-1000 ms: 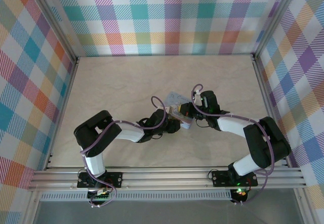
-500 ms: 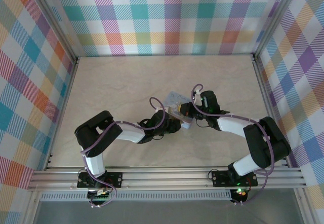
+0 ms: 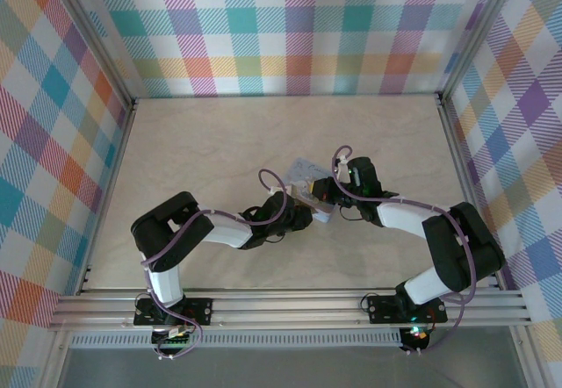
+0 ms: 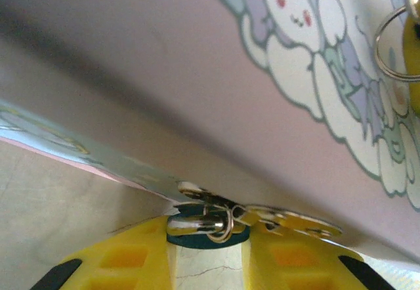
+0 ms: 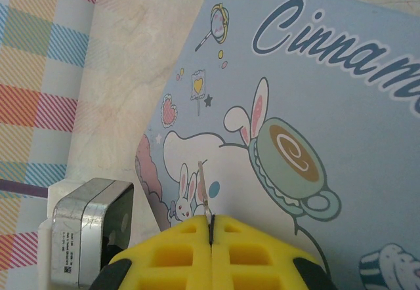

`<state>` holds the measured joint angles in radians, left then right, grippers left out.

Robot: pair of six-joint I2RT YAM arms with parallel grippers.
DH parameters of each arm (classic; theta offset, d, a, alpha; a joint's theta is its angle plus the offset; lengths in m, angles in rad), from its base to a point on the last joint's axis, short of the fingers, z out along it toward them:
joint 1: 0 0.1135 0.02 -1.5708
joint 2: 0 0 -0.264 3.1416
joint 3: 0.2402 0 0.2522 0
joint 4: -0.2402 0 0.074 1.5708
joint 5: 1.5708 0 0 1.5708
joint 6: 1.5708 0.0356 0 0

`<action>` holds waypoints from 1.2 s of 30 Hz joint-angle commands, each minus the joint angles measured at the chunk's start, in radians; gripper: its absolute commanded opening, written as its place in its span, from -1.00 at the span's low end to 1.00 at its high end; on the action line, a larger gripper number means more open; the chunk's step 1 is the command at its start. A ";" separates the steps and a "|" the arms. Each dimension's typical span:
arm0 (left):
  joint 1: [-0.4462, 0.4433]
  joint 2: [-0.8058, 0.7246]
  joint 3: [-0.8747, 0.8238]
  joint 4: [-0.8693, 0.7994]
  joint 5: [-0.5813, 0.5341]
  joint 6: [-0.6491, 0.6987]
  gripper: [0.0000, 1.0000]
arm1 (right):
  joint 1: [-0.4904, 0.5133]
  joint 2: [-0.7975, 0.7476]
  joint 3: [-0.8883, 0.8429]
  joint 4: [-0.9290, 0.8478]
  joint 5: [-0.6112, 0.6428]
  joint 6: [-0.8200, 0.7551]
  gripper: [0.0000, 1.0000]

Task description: Unlock the padlock with the key

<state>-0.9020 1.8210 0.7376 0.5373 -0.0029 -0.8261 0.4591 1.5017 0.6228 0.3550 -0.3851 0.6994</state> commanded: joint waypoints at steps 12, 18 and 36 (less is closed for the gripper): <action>0.018 -0.012 -0.006 0.100 -0.048 -0.096 -0.43 | 0.023 0.005 -0.055 -0.149 -0.004 0.012 -1.00; 0.021 -0.007 -0.033 0.163 -0.075 -0.149 -0.24 | 0.025 0.000 -0.060 -0.141 -0.004 0.022 -1.00; 0.026 0.038 -0.008 0.127 -0.138 -0.171 -0.21 | 0.036 0.020 -0.049 -0.145 -0.007 0.037 -1.00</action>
<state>-0.9012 1.8301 0.6876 0.6785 -0.0280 -0.9951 0.4667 1.4876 0.6102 0.3557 -0.3676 0.7155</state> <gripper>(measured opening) 0.396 0.050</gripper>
